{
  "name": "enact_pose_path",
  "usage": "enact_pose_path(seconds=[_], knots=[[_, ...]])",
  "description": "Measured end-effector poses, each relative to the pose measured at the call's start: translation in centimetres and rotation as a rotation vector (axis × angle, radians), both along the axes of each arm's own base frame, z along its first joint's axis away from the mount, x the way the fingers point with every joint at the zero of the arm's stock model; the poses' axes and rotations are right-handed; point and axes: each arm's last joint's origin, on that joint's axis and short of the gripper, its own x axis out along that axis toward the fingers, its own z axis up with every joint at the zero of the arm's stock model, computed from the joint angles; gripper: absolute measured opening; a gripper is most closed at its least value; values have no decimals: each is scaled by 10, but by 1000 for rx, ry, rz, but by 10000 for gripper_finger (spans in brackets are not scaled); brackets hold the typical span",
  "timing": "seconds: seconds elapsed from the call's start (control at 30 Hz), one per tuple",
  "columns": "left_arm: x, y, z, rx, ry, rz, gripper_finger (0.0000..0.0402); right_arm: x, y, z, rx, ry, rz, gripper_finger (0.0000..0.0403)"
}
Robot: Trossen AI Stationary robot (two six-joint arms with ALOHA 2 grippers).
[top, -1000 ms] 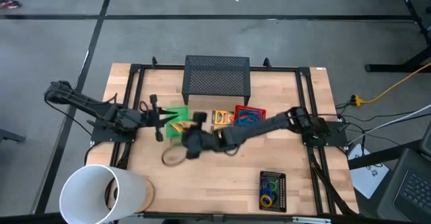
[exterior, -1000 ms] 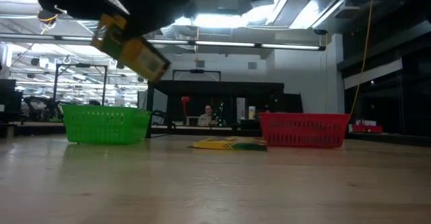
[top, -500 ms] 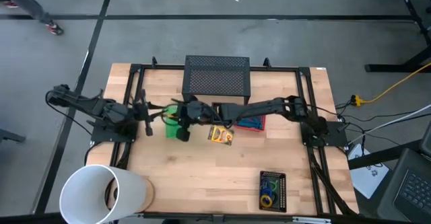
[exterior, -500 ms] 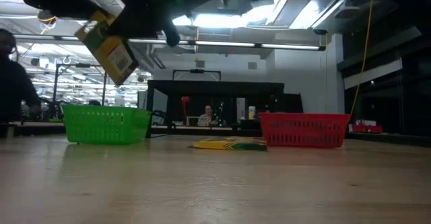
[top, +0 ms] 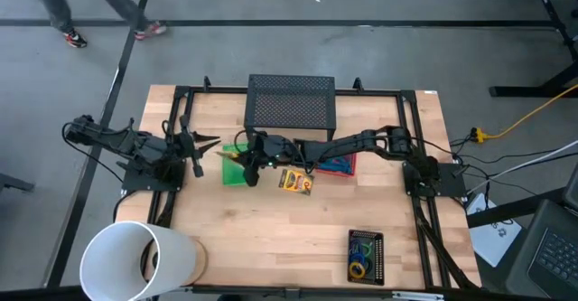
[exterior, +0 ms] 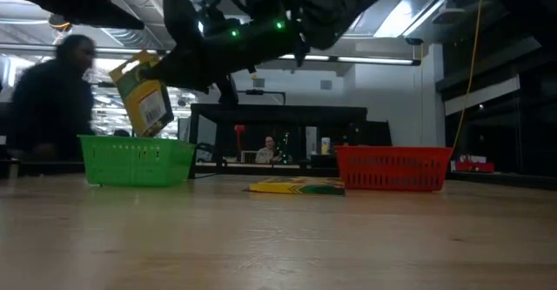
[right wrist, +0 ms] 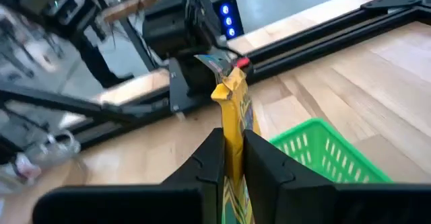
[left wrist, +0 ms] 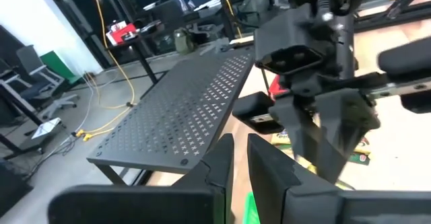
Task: Pick & Place Office Desk Supplies
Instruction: Put the box of crayon into the black bin
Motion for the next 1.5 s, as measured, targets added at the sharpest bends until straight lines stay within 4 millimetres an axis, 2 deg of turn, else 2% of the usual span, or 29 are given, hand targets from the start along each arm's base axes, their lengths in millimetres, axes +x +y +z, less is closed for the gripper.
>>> enact_pose_path(seconds=[0.2,0.6,0.9,1.0,1.17,1.27,1.5], knots=[[0,0,0,-7,1,-16,42,-6,-3,-11,66,-38,-17,41],[1,-1,0,-21,0,-40,40,-6,2,-12,129,-42,13,34],[1,-1,-1,-23,5,-51,42,4,2,-52,213,-107,30,35],[1,-1,-1,-22,8,-51,44,5,-1,-51,237,-151,23,35],[1,-1,-1,-22,8,-52,43,4,-4,-55,269,-119,4,39],[1,-1,-1,-22,8,-52,41,5,-3,-54,281,-127,5,63],[1,-2,-5,-20,20,-52,40,5,-1,-54,300,-124,23,176]])
